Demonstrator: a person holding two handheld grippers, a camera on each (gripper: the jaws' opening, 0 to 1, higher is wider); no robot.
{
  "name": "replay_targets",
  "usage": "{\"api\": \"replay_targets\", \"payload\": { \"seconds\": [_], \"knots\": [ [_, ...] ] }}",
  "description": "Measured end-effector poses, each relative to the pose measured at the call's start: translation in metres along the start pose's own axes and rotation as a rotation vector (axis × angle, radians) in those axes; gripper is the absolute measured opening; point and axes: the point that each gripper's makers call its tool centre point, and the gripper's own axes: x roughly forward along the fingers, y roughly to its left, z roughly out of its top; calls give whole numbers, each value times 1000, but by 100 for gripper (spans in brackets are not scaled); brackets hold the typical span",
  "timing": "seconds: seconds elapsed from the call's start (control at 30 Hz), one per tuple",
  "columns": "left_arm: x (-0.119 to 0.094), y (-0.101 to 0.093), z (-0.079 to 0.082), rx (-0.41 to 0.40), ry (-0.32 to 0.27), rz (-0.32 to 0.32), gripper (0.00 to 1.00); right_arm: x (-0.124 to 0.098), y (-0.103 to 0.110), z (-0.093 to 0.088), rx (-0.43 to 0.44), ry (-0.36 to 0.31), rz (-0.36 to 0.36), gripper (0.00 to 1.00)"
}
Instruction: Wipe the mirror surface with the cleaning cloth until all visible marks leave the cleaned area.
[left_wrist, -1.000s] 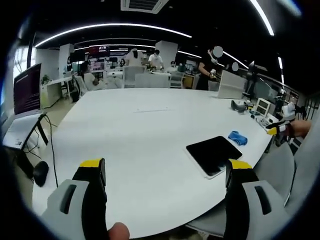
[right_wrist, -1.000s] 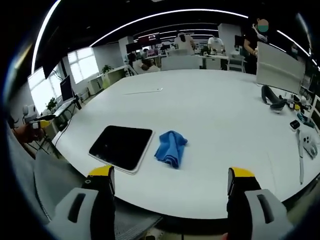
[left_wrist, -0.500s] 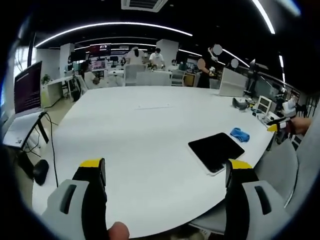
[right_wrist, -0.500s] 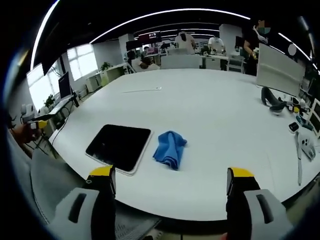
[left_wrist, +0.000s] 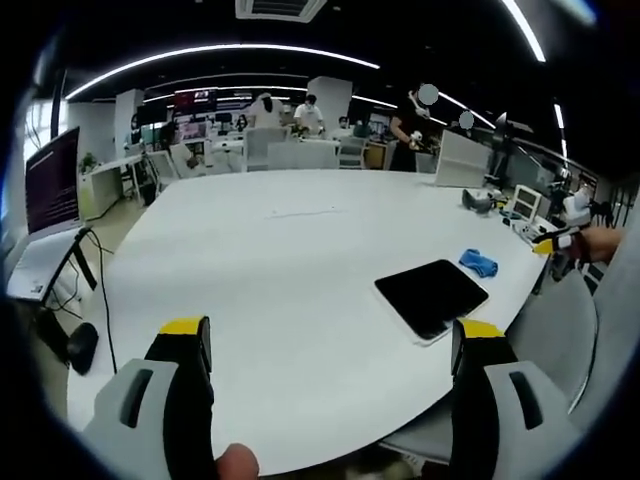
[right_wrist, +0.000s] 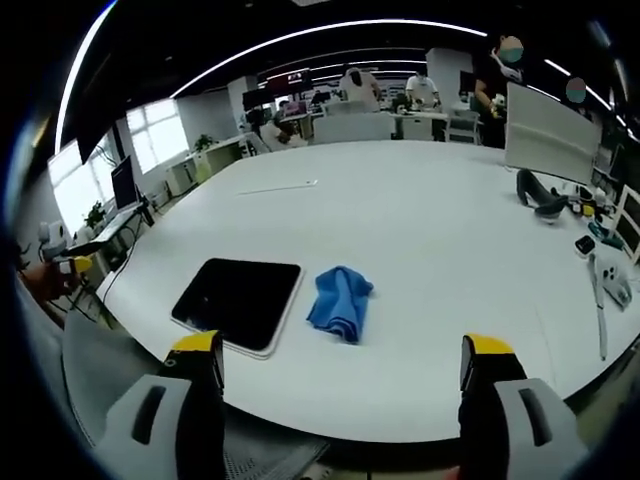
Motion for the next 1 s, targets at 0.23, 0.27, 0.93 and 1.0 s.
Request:
{"api": "replay_targets", "payload": {
  "seconds": [0.23, 0.27, 0.93, 1.0],
  "knots": [
    [4, 0, 4, 3, -8, -7, 99, -2, -3, 2, -5, -2, -11, 95],
    [4, 0, 5, 3, -9, -6, 99, -3, -4, 3, -8, -2, -14, 94],
    [0, 9, 9, 5, 6, 0, 99, -3, -5, 1, -28, 28, -10, 93],
    [-1, 8, 9, 10, 5, -1, 99, -3, -3, 1, -29, 34, -6, 93]
  ]
}}
